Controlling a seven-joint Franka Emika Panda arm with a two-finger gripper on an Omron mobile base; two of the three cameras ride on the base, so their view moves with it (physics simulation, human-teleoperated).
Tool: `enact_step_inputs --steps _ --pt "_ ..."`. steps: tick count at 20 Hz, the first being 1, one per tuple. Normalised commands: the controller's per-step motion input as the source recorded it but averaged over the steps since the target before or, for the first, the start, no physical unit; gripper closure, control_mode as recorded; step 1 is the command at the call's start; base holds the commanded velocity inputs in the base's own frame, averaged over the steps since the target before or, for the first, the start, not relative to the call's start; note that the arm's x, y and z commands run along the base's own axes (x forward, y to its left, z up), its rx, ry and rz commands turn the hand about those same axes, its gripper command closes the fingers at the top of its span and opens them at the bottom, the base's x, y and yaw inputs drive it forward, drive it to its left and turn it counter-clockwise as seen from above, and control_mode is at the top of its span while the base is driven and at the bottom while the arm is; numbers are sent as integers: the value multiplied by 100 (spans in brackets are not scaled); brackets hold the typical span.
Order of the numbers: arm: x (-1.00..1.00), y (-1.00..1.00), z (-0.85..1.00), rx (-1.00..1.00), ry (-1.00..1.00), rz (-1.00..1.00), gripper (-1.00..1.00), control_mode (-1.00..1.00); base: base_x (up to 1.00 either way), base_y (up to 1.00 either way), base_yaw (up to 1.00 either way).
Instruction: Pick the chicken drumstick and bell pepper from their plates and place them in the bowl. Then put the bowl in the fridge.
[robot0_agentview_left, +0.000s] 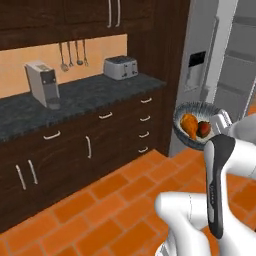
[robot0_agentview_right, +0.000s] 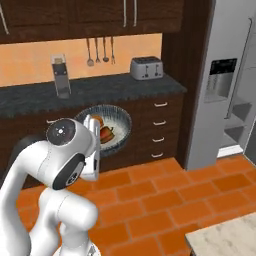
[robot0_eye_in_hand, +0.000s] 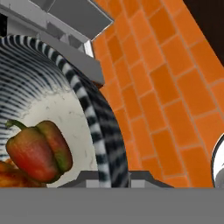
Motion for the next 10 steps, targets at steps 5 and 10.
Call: enact_step_inputs --steps 5,10 --pt "0 0 0 0 0 0 100 100 100 77 -56" --pt "0 0 0 0 0 0 100 100 100 52 -58"
